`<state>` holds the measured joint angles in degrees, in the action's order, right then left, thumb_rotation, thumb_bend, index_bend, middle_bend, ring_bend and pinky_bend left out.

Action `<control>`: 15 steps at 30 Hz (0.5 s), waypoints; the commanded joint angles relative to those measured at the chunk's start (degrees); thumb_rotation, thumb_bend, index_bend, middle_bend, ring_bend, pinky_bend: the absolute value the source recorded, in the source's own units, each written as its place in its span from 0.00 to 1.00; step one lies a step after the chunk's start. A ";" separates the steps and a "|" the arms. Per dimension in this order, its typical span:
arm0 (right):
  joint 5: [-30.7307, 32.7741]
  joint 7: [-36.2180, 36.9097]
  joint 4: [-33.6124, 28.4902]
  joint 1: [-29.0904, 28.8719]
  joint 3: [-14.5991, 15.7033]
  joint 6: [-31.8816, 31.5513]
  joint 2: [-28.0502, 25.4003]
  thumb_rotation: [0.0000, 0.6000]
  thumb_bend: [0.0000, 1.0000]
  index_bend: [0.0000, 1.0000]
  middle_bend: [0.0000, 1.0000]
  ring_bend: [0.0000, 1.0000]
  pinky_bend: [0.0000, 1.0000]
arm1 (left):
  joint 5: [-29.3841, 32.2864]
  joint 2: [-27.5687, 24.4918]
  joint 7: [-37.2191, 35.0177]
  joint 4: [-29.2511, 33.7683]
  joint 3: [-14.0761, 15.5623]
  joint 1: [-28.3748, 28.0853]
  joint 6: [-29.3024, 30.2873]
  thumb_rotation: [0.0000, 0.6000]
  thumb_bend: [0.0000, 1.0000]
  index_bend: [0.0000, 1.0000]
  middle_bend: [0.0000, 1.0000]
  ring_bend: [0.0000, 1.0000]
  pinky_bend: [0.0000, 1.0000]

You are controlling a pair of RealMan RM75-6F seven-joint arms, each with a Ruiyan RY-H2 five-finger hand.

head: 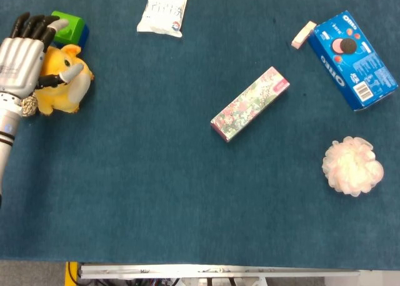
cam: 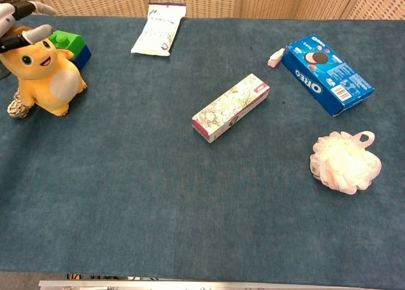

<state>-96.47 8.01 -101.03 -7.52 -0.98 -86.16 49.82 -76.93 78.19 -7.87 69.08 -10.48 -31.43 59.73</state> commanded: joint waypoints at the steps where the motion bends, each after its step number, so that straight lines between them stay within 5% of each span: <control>1: 0.12 0.11 0.08 0.20 0.00 -0.25 -0.07 1.00 0.00 0.00 0.03 0.00 0.00 | 0.13 0.54 0.43 -0.52 0.18 -0.30 -0.19 0.00 0.02 0.14 0.14 0.09 0.00; 15: 0.28 0.66 0.65 0.56 -0.06 -0.67 0.18 1.00 0.00 0.00 0.03 0.00 0.00 | 1.09 0.92 1.70 -0.55 1.69 0.60 -0.22 0.00 0.02 0.14 0.14 0.09 0.00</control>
<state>-96.19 8.69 -100.39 -6.95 -1.04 -86.83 49.99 -75.87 79.22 -6.20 68.42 -8.88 -30.94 59.36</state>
